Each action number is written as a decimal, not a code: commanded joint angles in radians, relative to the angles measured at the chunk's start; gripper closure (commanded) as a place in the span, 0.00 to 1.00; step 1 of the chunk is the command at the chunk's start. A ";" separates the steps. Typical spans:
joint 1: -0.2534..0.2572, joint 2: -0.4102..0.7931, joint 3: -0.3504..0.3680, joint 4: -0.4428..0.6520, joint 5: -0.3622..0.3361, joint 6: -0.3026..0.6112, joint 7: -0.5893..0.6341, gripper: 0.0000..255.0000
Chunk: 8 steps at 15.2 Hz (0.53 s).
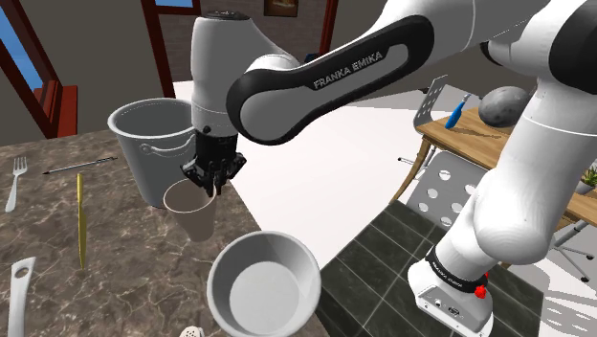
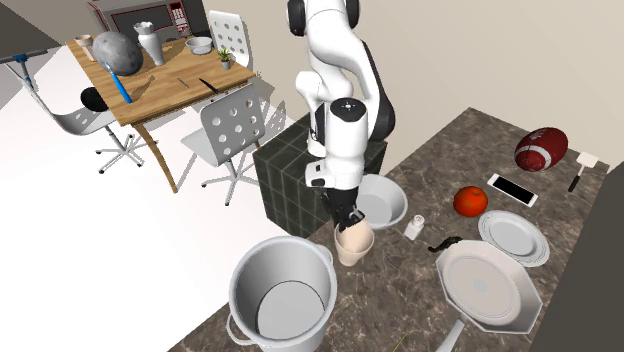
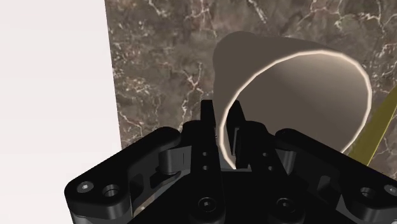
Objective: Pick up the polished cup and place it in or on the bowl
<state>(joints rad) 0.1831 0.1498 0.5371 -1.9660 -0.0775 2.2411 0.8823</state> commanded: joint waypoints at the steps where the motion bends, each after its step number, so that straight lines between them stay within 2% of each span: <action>1: -0.001 -0.010 0.002 0.017 0.008 -0.026 -0.004 1.00; 8: -0.005 -0.042 0.005 0.078 0.030 -0.113 -0.018 1.00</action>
<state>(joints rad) 0.1783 0.1090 0.5424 -1.9030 -0.0487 2.1433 0.8665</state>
